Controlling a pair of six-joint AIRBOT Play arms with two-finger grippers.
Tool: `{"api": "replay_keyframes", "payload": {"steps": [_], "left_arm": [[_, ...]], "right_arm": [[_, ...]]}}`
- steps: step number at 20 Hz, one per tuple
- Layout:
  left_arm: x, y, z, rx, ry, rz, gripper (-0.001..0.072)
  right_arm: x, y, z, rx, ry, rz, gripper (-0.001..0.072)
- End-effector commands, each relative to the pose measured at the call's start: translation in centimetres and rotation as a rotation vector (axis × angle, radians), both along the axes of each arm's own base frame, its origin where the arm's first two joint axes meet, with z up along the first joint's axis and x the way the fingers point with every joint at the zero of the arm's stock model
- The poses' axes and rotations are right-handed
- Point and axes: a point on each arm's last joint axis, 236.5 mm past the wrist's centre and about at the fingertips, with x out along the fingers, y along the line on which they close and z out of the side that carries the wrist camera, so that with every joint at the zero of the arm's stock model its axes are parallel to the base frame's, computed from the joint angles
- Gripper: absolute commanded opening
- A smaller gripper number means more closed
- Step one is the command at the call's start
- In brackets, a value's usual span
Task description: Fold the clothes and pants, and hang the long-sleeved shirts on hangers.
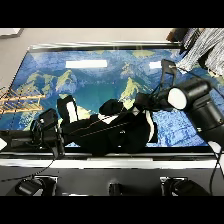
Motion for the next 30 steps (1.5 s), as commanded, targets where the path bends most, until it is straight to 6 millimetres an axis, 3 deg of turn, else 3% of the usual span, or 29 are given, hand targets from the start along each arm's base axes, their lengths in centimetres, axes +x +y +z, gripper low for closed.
{"api": "replay_keyframes", "payload": {"steps": [1, 4, 8, 11, 19, 30], "left_arm": [[0.2, -1.5, -0.1, -0.041, -0.002, -0.068, 0.0028], [1.9, -1.7, -0.4, -0.041, -0.047, -0.052, 0.0029], [1.9, -3.1, -0.3, -0.092, -0.042, -0.104, 0.0028], [2.0, -4.3, 0.0, -0.155, -0.020, -0.131, 0.0029], [4.0, -6.7, 0.0, -0.283, 0.018, -0.120, 0.0028], [4.5, -8.3, -1.3, -0.267, 0.018, -0.117, 0.0028]], "right_arm": [[-2.1, 0.6, 2.0, -0.002, 0.047, 0.103, 0.0061], [-3.6, 0.3, 4.1, -0.011, 0.072, 0.134, 0.0061], [-4.6, -0.2, 6.6, -0.016, 0.062, 0.153, 0.0061], [-3.7, -0.1, 6.7, -0.029, 0.027, 0.170, 0.0061], [-3.6, 0.6, 6.9, 0.000, 0.015, 0.182, 0.0062], [-5.3, 3.0, 7.9, 0.118, 0.037, 0.223, 0.0066]]}}
